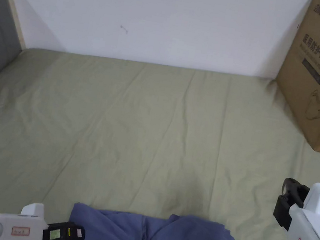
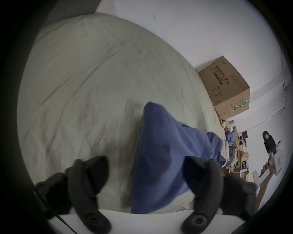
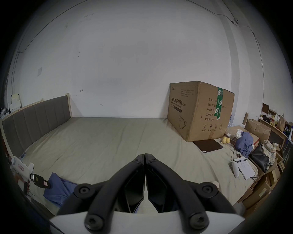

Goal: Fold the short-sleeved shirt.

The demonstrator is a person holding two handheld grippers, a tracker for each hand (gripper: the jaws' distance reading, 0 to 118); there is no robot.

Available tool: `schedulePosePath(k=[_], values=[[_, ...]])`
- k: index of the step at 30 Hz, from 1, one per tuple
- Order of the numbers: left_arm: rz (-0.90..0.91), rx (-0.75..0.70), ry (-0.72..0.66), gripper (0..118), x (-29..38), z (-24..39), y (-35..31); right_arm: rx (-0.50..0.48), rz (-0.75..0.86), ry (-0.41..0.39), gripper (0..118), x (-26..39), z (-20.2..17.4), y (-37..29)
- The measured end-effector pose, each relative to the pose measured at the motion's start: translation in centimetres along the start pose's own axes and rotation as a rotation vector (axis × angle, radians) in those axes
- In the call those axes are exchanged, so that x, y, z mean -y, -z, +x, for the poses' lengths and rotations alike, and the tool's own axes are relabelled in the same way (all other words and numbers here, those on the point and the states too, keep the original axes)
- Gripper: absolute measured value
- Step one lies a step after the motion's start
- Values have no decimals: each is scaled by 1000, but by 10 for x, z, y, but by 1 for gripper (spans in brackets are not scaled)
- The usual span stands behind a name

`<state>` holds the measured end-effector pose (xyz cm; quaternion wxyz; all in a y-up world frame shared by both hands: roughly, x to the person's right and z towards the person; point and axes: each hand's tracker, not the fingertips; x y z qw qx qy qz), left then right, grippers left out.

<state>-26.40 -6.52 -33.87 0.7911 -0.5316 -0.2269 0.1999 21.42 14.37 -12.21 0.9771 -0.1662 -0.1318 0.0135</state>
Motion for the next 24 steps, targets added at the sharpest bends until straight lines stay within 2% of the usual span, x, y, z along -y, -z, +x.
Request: schedulePosePath(k=[2,5,8,11,15,18,24], values=[[34,0,52,69,6,2,6,9,-4,-14,0,1,1,0],[40,3,69,25,5,2,12,17,-12,-13,0,2,4,1],[41,19,75,17,19,23,15,25,-17,-14,0,2,5,2],[64,-28,117,11,18,33,9,25,-18,-13,0,2,5,2],[106,-58,134,8,17,57,-28,15,-10,-16,0,-2,2,3],[144,-51,86,7,11,50,-50,-3,3,-12,0,-6,-3,3],[209,-172,58,7,1,14,-111,-42,29,-6,0,-10,-8,-1]])
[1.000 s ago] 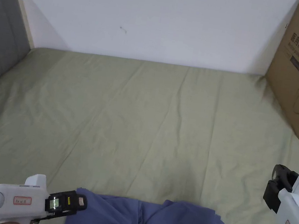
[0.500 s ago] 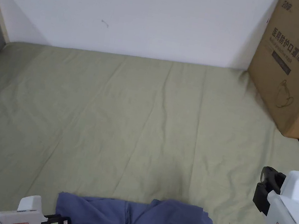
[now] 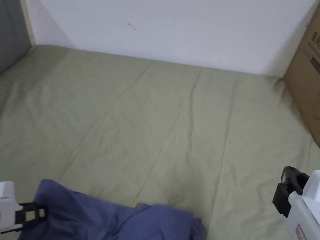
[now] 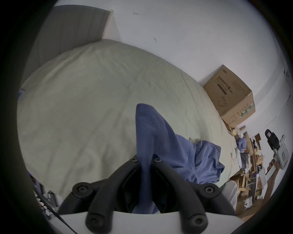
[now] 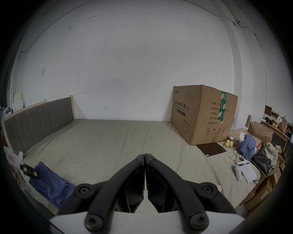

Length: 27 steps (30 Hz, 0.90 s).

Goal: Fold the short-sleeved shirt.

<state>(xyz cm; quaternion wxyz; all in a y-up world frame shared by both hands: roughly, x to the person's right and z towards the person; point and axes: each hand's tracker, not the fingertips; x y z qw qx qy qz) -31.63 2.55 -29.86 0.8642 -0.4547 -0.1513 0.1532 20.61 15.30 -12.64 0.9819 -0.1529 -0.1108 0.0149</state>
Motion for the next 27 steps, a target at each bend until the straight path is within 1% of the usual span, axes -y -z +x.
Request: schedulePosePath(k=[3,5,7,10,16,19,22,26,27], values=[[21,-34,26,7,-13,-11,-26,-16,5,-4,0,0,0,-1],[28,-43,50,8,-19,-1,-39,-20,9,-3,0,0,1,-1],[30,-41,94,8,-23,22,-48,-25,11,3,0,0,2,-1],[17,-1,133,8,-27,63,-47,-28,16,10,0,0,3,-3],[-72,92,235,8,-22,160,-11,-14,22,19,0,0,10,-13],[-132,122,268,8,-17,195,24,0,24,25,0,1,15,-20],[-224,147,325,8,0,230,59,20,17,23,0,4,24,-21],[-328,88,406,8,34,256,115,43,6,24,0,9,35,-24],[-355,50,424,8,43,261,130,49,5,25,0,10,38,-26]])
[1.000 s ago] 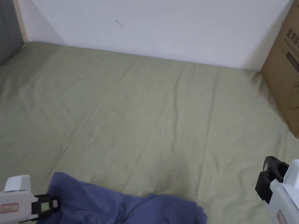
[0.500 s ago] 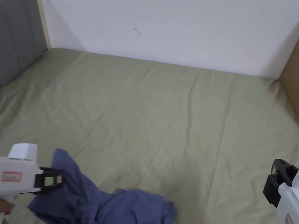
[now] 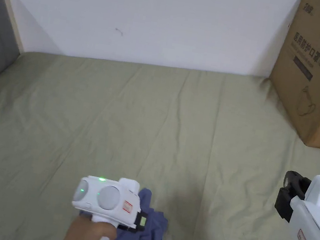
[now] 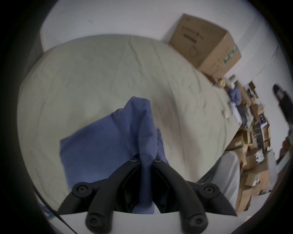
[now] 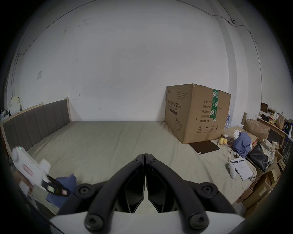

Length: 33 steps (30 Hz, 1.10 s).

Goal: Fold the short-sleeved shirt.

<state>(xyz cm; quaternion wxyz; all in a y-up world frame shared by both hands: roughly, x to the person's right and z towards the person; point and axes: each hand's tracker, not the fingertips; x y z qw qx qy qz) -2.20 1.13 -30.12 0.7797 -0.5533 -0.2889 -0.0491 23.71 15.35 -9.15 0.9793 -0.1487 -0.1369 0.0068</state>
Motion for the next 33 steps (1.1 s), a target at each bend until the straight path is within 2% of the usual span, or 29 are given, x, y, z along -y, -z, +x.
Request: schedulePosePath(k=[3,7,8,9,10,11,12,13,14,17,22,24,25,27,28,29,30,33], values=[[-64,-68,67,8,7,17,35,15,-1,3,0,1,7,-2],[-64,-104,101,9,17,29,41,31,-2,4,0,1,12,-6],[-53,-104,96,16,22,33,27,34,-3,4,0,1,14,-7],[-33,-85,86,25,21,31,20,36,-4,4,0,1,15,-6],[2,-65,74,41,21,31,13,37,-3,5,0,1,15,-6],[46,-28,58,69,20,26,7,38,-3,6,0,0,16,-6],[96,1,35,86,17,23,0,38,-1,7,0,0,16,-6],[140,5,8,100,17,22,-10,39,0,8,0,0,16,-5],[189,9,-13,107,18,20,-23,39,1,10,0,0,16,-4],[351,28,-31,107,22,16,-64,33,5,13,0,-1,14,-4],[505,-73,-4,107,30,3,-90,16,9,13,0,-3,7,-3],[545,-138,-6,99,33,-5,-90,8,9,12,0,-4,4,-2],[556,-163,-4,84,36,-8,-86,5,9,12,0,-4,3,-2],[561,-165,-5,34,42,-11,-75,-1,9,12,0,-3,2,-2],[552,-160,-3,12,44,-12,-70,-3,9,12,0,-3,2,-2],[529,-149,-4,4,47,-14,-62,-4,8,10,0,-3,1,-2],[507,-134,-13,0,50,-15,-55,-4,7,9,0,-3,1,-2],[462,-93,-26,0,57,-18,-28,-3,3,11,0,-1,3,-2]])
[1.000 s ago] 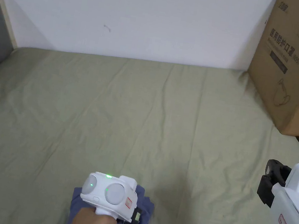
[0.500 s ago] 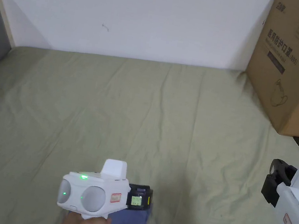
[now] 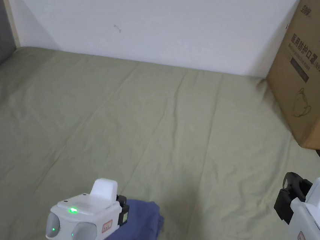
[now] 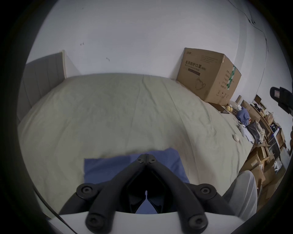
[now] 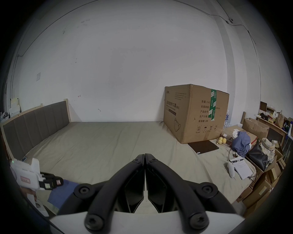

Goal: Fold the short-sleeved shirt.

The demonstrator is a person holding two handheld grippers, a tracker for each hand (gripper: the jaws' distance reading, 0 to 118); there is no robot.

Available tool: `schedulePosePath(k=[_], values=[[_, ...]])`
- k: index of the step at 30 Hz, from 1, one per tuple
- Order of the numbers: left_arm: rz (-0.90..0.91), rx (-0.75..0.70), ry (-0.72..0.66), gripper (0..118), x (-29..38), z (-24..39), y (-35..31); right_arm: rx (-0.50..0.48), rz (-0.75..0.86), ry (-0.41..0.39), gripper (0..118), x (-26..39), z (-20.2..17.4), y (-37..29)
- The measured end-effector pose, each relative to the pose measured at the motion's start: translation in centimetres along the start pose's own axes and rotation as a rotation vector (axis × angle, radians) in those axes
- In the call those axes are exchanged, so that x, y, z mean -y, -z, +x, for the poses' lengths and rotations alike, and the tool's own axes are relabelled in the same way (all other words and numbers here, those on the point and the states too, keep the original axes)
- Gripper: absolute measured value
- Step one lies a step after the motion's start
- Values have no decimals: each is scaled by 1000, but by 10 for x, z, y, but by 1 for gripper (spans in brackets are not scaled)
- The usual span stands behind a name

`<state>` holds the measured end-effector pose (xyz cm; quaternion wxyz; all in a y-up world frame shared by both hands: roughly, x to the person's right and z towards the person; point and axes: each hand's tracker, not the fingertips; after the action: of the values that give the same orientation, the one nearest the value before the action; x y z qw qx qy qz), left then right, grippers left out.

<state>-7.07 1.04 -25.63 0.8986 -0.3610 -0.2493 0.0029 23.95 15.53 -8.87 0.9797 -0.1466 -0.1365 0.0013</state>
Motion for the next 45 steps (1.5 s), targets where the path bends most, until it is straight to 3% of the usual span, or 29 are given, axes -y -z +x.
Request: schedulePosePath(k=[7,17,20,24,33,45], values=[[-152,40,40,0,37,39,39,18,-15,-3,0,4,9,0],[-200,53,42,0,50,57,55,41,-35,-3,0,8,16,-2],[-67,78,36,0,36,56,21,31,-24,-1,0,5,12,-5],[105,80,133,0,10,42,-18,12,2,-4,0,-3,0,-9],[421,-33,185,0,-64,-4,-109,-32,87,-4,0,-25,-39,-25],[603,-273,166,0,-91,-73,-166,-74,180,-27,0,-41,-84,-22]])
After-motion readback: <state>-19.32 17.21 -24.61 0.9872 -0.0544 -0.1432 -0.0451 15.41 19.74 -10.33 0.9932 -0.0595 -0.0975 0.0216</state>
